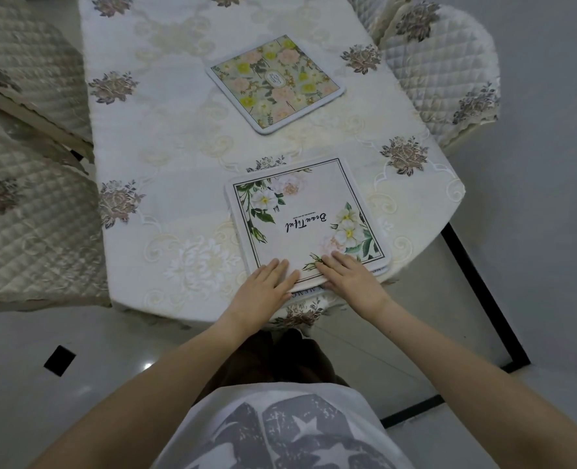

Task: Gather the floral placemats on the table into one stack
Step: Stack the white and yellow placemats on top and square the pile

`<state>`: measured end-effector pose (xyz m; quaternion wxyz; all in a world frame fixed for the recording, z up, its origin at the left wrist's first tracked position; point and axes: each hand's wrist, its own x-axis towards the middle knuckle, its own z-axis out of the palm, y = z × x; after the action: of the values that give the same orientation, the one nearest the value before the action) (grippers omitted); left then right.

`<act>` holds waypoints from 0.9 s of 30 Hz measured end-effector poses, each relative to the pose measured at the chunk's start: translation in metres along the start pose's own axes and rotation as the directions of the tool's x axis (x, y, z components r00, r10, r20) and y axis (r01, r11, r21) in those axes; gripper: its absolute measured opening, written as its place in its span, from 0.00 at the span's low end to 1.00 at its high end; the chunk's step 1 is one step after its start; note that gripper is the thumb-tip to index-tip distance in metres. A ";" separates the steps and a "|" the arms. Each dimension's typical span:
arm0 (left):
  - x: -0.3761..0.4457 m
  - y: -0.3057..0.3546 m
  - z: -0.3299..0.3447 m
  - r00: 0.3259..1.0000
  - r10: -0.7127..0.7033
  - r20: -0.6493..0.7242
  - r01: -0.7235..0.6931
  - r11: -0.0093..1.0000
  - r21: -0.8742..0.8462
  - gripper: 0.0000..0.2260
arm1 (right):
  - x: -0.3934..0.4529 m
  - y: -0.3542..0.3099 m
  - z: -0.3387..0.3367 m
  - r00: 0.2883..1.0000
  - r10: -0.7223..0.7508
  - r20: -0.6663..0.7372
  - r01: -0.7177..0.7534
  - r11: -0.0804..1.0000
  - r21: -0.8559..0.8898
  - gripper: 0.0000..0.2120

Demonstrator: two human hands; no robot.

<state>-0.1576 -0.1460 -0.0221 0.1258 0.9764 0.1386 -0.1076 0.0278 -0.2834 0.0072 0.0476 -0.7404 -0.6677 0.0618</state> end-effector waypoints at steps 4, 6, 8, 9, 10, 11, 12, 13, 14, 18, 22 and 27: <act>-0.002 -0.004 0.006 0.999 0.039 0.023 -0.041 0.993 0.106 0.24 | -0.004 0.000 0.006 0.991 0.069 0.115 -0.083 0.988 0.128 0.25; -0.003 -0.005 0.006 0.998 0.054 0.024 -0.057 0.989 0.139 0.25 | -0.006 0.000 0.008 0.989 0.099 0.111 -0.118 0.977 0.176 0.26; -0.004 -0.005 0.003 0.998 0.066 0.024 -0.069 0.989 0.134 0.25 | -0.006 -0.001 0.008 0.982 0.145 0.120 -0.170 0.957 0.236 0.27; -0.005 -0.005 0.001 0.997 0.074 0.023 -0.076 0.990 0.118 0.25 | -0.005 -0.002 0.008 0.977 0.172 0.128 -0.202 0.942 0.269 0.27; -0.005 -0.006 -0.003 0.996 0.085 0.018 -0.086 0.992 0.093 0.25 | -0.004 -0.004 0.007 0.970 0.202 0.133 -0.234 0.926 0.297 0.27; -0.004 -0.008 -0.007 0.995 0.097 0.014 -0.098 0.994 0.058 0.24 | -0.002 -0.006 0.006 0.963 0.236 0.134 -0.267 0.909 0.321 0.27; -0.002 -0.009 -0.014 0.994 0.109 0.012 -0.109 0.994 0.014 0.23 | 0.000 -0.009 0.004 0.952 0.275 0.130 -0.304 0.889 0.343 0.27; 0.000 -0.010 -0.021 0.993 0.117 0.001 -0.117 0.993 -0.033 0.22 | 0.002 -0.013 0.001 0.939 0.324 0.116 -0.344 0.864 0.367 0.26; 0.004 -0.012 -0.028 0.992 0.124 -0.026 -0.126 0.989 -0.078 0.22 | 0.003 -0.016 -0.002 0.920 0.383 0.087 -0.385 0.834 0.394 0.25; 0.020 -0.015 -0.060 0.980 0.120 -0.160 -0.142 0.980 -0.137 0.21 | 0.007 -0.024 -0.023 0.833 0.548 -0.078 -0.463 0.766 0.445 0.22; 0.039 -0.007 -0.092 0.949 0.159 -0.272 -0.203 0.969 -0.140 0.19 | 0.000 -0.019 -0.047 0.762 0.607 -0.223 -0.490 0.767 0.414 0.22; 0.066 0.017 -0.115 0.908 0.208 -0.364 -0.281 0.946 -0.159 0.17 | -0.023 0.002 -0.063 0.699 0.658 -0.280 -0.552 0.745 0.374 0.22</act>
<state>-0.0704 -0.1144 0.0745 0.2136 0.9712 0.0447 0.0959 0.0369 -0.3061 0.0698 0.2552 -0.9028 -0.3459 0.0112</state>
